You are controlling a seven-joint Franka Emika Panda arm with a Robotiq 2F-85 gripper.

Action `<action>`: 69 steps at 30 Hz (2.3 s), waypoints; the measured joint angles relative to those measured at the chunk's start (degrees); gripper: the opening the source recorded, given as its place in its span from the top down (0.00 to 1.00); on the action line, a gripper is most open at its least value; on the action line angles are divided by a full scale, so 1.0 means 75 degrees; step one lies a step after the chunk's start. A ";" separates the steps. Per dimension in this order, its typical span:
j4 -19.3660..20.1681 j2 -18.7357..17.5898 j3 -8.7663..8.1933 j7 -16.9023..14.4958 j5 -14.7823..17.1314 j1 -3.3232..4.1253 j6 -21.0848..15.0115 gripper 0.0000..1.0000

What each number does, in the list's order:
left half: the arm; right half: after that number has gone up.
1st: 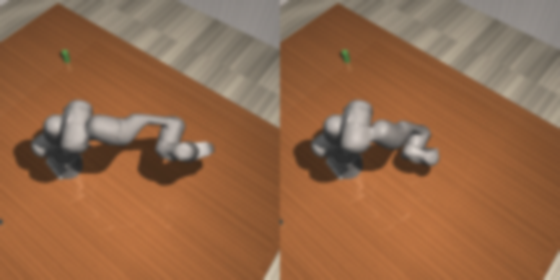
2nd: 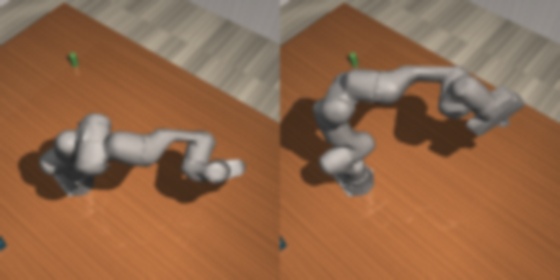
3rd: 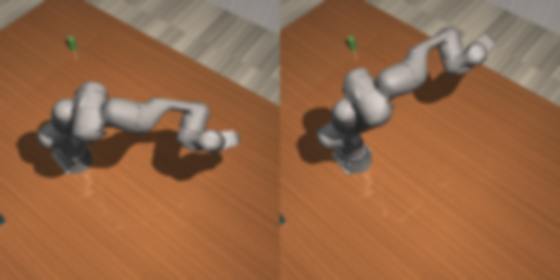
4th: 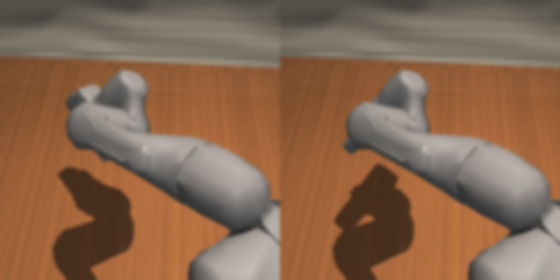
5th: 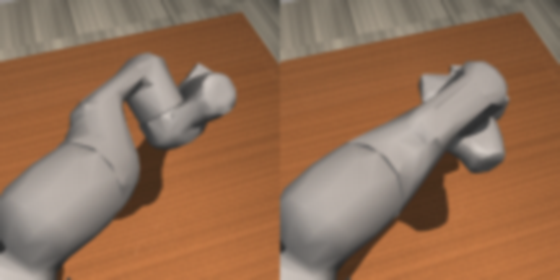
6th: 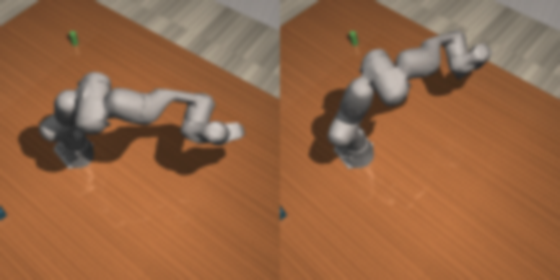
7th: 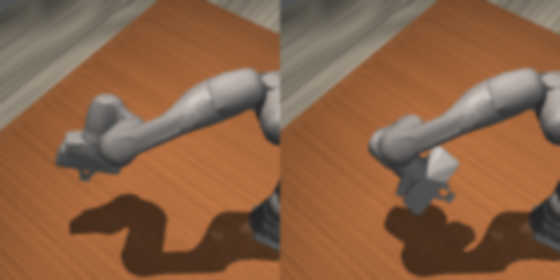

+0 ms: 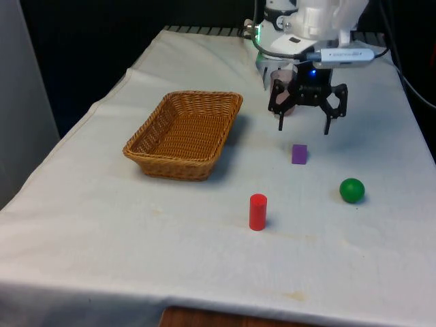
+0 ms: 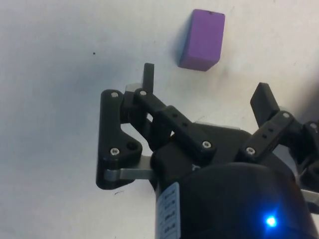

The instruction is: Pick up the triangular block and place it into the basket.

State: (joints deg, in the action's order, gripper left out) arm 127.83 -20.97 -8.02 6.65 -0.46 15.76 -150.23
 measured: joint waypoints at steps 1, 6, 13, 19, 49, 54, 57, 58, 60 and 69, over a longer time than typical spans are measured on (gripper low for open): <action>-0.0008 -0.0023 0.0000 -0.0015 0.0000 0.0000 -0.0008 0.00; -0.0031 -0.0107 -0.0008 -0.0038 0.0000 0.0000 -0.0053 0.00; -0.0138 -0.0290 -0.0023 -0.0038 0.0000 -0.0008 -0.0107 0.00; -0.0229 -0.0443 -0.0023 -0.0038 0.0000 -0.0015 -0.0130 0.00; -0.0237 -0.0879 -0.0031 -0.0031 0.0000 -0.0031 -0.0619 0.66; -0.0237 -0.0886 -0.0031 -0.0031 0.0000 -0.0031 -0.0619 0.67; -0.0267 -0.0840 -0.0038 -0.0031 0.0000 -0.0031 -0.0611 0.67; -0.0267 -0.0787 -0.0046 -0.0031 0.0000 -0.0031 -0.0588 0.67; -0.0252 -0.0649 -0.0053 -0.0046 0.0000 -0.0031 -0.0481 0.67; -0.0199 0.0008 -0.0092 -0.0115 0.0000 -0.0031 0.0092 0.67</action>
State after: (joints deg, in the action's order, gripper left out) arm 126.34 -20.91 -8.71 5.79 -0.46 15.53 -149.54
